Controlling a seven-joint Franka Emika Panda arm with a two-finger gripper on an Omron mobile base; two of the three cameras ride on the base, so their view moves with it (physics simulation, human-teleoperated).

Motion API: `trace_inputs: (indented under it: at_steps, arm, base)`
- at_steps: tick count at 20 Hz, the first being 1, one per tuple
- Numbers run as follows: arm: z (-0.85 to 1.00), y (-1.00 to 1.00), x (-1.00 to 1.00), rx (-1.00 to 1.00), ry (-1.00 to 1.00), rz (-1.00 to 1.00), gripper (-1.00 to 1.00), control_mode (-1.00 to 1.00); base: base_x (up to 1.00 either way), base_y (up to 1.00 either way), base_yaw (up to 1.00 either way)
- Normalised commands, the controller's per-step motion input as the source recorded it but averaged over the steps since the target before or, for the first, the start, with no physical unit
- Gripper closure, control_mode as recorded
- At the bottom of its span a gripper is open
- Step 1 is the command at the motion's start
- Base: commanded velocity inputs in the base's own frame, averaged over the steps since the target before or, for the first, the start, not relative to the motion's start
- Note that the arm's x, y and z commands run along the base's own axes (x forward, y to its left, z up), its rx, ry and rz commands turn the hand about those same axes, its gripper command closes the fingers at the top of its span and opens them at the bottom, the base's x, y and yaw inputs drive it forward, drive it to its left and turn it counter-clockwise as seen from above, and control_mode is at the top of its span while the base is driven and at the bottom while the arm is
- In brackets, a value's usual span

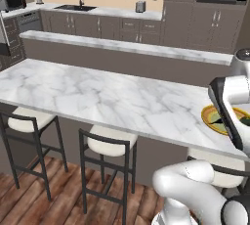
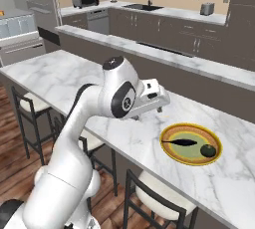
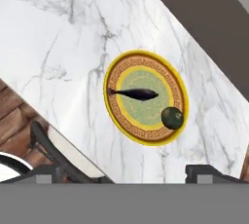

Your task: Take the cheese, fish, and squash from the fridge and place them on the plate on the dining counter to create an appetizer plate.

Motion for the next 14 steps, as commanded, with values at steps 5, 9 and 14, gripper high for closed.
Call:
trace_inputs:
  at_steps: [5,9,14]
  arm:
    - [0.79,0.83,-0.54,0.04,0.15,-0.07,-1.0,-1.0]
    - [0.5,0.69,-0.61,0.16,0.11,-0.07,-1.0,-1.0]
    - [0.14,0.43,-0.87,0.28,-0.02,-0.04,-1.0,-1.0]
  base:
    - [0.0,0.0,0.0]
    - [0.0,0.0,0.0]
    - [0.0,0.0,0.0]
